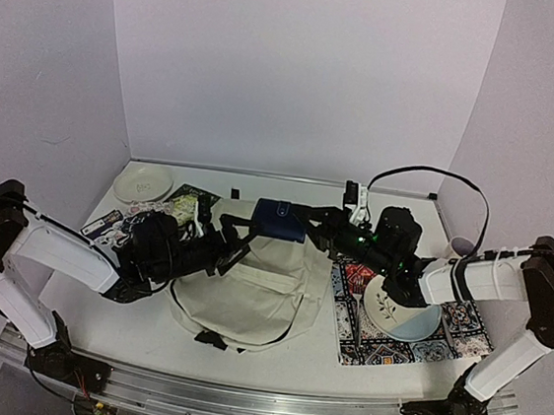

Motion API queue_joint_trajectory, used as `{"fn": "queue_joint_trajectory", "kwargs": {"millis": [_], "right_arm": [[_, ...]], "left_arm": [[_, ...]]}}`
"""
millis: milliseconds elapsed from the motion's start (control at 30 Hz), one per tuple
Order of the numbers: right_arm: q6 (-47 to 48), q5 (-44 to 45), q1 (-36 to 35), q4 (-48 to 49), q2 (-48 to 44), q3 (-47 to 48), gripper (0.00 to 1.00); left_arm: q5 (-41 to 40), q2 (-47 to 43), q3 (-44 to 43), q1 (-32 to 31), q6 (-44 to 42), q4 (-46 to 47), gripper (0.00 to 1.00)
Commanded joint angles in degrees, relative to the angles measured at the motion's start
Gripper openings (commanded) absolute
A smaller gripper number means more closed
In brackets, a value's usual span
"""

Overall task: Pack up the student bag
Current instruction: Pass from the right arm to the left

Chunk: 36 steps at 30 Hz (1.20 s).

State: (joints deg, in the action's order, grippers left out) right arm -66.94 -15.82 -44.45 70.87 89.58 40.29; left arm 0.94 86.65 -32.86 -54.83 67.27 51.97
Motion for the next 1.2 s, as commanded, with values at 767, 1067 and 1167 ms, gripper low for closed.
{"fn": "queue_joint_trajectory", "kwargs": {"millis": [767, 1067, 1167], "right_arm": [[3.38, -5.96, -0.39, 7.89, 3.64, 1.52, 0.10], [21.51, -4.97, -0.24, -16.15, 2.25, 7.98, 0.37], [31.12, -2.42, -0.22, -29.32, 2.64, 12.93, 0.47]], "left_arm": [[0.97, 2.90, 0.27, 0.54, 6.28, 17.14, 0.14], [2.18, -1.56, 8.78, 5.73, 5.18, 16.81, 0.00], [3.80, -3.38, 12.44, 8.50, 5.93, 16.20, 0.00]]}}
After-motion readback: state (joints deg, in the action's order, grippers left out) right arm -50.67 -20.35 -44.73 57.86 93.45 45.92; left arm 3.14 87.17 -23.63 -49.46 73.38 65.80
